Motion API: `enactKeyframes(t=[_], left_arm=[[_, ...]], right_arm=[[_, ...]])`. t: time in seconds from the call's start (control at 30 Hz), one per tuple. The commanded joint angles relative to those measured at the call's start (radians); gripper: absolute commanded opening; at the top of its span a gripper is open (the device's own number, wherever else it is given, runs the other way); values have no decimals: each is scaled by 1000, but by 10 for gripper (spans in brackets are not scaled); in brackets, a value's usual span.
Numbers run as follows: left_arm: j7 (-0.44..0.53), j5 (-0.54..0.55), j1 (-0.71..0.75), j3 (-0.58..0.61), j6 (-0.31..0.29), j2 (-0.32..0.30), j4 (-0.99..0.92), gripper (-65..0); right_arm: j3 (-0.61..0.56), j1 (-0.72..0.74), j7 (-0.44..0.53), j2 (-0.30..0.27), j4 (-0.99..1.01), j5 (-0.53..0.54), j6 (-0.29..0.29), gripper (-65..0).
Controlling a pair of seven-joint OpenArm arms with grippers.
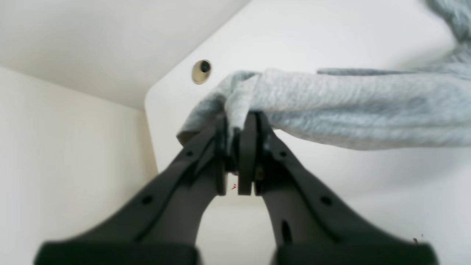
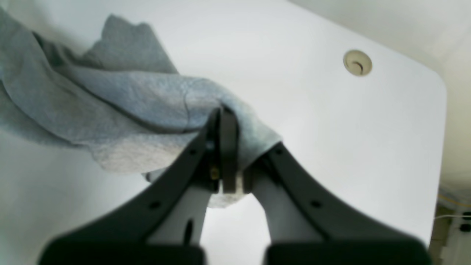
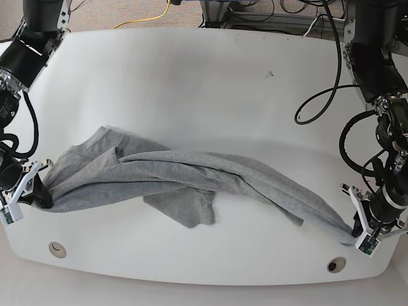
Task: Layout the t-shirt on the table in an organized manner, then fold the t-shirt properly
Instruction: 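Lift the shirt with both grippers and swing it away from the robot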
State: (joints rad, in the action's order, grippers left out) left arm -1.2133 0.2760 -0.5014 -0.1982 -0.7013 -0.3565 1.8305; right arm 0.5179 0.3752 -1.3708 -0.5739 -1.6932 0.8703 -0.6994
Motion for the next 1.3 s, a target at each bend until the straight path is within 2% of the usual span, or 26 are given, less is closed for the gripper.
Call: enactKeyframes(t=[0.0, 0.17, 0.33, 0.53, 0.7, 0.87, 1.13, 1.27], left_arm=[[22, -5, -62, -10, 3, -16, 13, -646], [-21, -5, -141, -11, 3, -16, 11, -646], [-75, -5, -243, -13, 3, -9, 11, -646], [-89, -7, -354, -13, 3, -8, 2, -646], [-92, -10, -460, -14, 3, -6, -58, -646], [-89, -8, -599, -25, 3, -6, -160, -646], [-89, -4, -797, -50, 3, -6, -300, -646], [-87, -4, -880, -50, 3, -2, -357, -646]], right_arm=[[-2, 67, 23, -38, 43, 13, 1, -650], [-66, 183, 23, -71, 150, 13, 1, -650], [-109, 302, 23, -76, 264, 11, 1, -650], [-192, 465, 24, -79, 404, 10, 1, -650], [-233, 608, 29, -77, 491, -21, 1, -650], [-311, 796, 38, -73, 545, -116, 1, -650], [-433, 1033, 49, -74, 606, -121, 1, -650], [-485, 1103, 49, -73, 606, -118, 1, -650]])
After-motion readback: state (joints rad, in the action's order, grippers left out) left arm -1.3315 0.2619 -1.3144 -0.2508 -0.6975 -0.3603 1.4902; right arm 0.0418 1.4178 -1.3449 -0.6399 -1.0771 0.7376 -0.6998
